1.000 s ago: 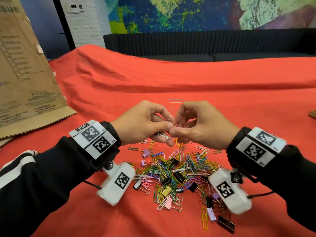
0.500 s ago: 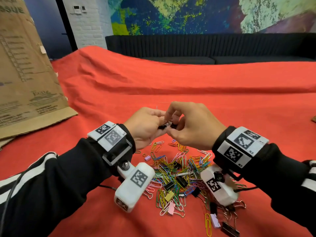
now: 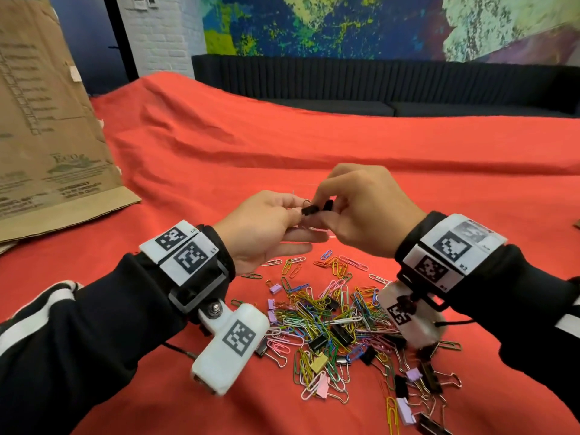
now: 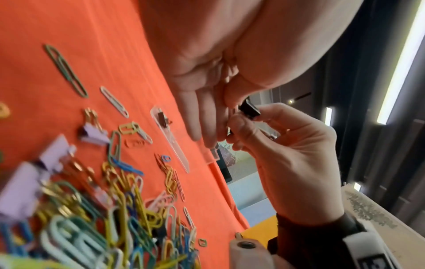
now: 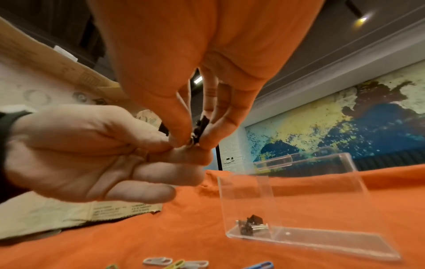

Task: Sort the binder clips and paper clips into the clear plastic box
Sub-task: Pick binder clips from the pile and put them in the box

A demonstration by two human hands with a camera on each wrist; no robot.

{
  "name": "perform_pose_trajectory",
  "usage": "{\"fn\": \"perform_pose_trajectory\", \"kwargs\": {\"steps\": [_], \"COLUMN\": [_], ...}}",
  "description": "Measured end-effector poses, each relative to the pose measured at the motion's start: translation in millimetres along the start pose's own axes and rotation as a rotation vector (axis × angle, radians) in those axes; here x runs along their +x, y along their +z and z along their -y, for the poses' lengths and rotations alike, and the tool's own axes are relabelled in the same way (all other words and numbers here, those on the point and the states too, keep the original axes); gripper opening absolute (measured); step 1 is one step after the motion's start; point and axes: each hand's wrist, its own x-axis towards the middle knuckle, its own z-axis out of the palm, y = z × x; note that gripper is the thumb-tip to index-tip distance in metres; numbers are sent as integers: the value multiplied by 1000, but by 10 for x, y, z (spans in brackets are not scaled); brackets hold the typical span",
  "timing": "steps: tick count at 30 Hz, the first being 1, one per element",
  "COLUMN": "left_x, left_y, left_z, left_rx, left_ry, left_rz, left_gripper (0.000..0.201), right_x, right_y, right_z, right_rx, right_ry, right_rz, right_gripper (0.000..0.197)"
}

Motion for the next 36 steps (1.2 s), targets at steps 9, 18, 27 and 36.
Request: {"fn": "perform_pose_trajectory", "kwargs": {"steps": [9,18,27,36], "left_x": [-161,-480,-353,-372], "left_y": [-296,-310,-510,-224], "left_z": [-36,196,15,189], "left_rx": [596,1460,1214,1409], "left_ry": [155,250,254,271], "left_rz": [6,373,314,531], "left_gripper": [26,65,34,55], "right_x": [456,760,118,-585], "right_y": [-55,241,-119,-13], "right_z": [-225,-365,-110,270], "right_rx": [-52,-189,-80,-30], "right_ry": [247,279,140,-85], "right_rz": [95,223,215,815], "right_gripper": [17,16,5,48]}}
